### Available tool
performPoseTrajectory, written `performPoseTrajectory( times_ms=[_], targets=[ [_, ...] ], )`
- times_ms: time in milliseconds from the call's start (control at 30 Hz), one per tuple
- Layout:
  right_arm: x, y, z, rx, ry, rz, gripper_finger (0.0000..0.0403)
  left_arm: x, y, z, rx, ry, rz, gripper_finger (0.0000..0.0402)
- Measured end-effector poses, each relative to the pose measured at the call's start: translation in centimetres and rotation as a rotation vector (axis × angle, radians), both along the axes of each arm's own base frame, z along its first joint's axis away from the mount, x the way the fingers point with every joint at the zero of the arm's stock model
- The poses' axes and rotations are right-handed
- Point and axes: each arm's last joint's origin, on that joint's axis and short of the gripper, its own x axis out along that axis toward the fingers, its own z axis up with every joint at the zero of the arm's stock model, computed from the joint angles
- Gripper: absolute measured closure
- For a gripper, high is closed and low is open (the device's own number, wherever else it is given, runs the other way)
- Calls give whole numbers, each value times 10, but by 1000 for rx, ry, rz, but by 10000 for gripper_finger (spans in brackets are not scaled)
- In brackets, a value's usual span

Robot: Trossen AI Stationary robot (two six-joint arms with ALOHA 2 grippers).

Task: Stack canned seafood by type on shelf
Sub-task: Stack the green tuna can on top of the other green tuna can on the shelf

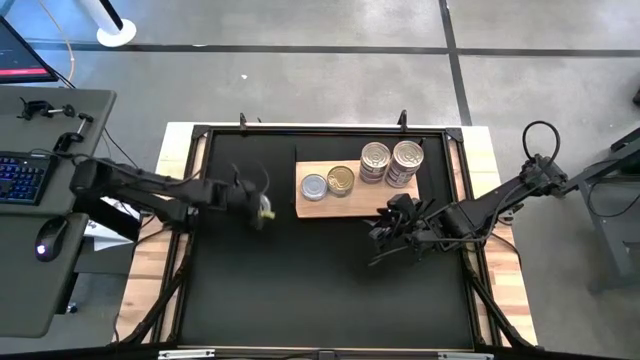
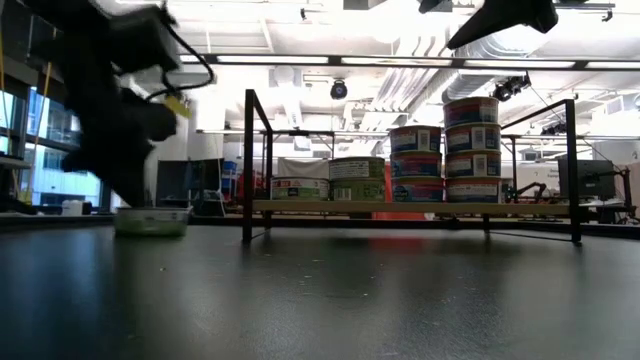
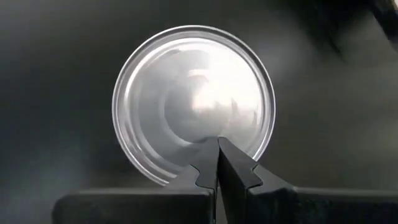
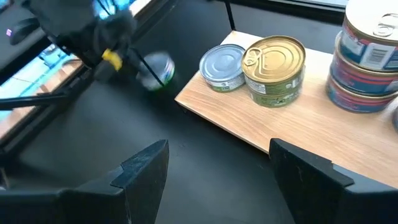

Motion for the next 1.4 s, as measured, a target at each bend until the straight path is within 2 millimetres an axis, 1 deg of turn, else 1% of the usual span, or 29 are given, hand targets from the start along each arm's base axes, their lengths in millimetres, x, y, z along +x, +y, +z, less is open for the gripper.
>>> performPoseTrajectory(
  times_ms=[167,233,300,400,500,600,733,833,900,967,1033,1100,1167,1233,1267,1333,1400],
  targets=[
    [3,1,3,16,-45,-5,135,-6,-50,2,-165,-29,-210,402],
    [5,2,4,28,-68,-5,135,-9,-70,3,-202,-52,-279,402],
    [7,3,6,45,-101,-5,135,-10,-90,3,-229,-110,-347,402],
    [13,10,6,95,-131,29,135,-9,-115,2,-216,-217,-399,402],
    [21,22,-3,175,-81,153,135,-2,-130,-5,-155,-320,-392,402],
    [32,36,-21,296,9,250,135,12,-141,-16,-158,-395,-381,402],
    [49,52,-60,475,150,228,135,41,-157,-26,-135,-457,-436,402],
    [65,63,-93,567,218,200,135,69,-168,-30,-85,-465,-504,402],
    [75,70,-112,600,223,202,135,91,-173,-30,-45,-473,-547,402],
    [84,76,-125,626,210,227,135,112,-177,-27,17,-486,-616,401],
    [89,79,-132,636,195,240,135,128,-178,-23,99,-491,-716,402],
    [90,79,-134,626,199,247,135,139,-176,-17,155,-493,-790,401],
    [89,78,-132,609,199,267,139,143,-174,-10,183,-498,-849,401],
    [86,76,-128,598,216,269,156,141,-171,1,205,-521,-877,401],
    [85,75,-126,595,224,267,170,139,-169,9,212,-540,-883,401],
    [80,73,-124,581,252,253,213,131,-166,19,230,-553,-902,401],
    [78,71,-124,561,268,238,273,123,-162,23,250,-561,-926,401]
  ],
)
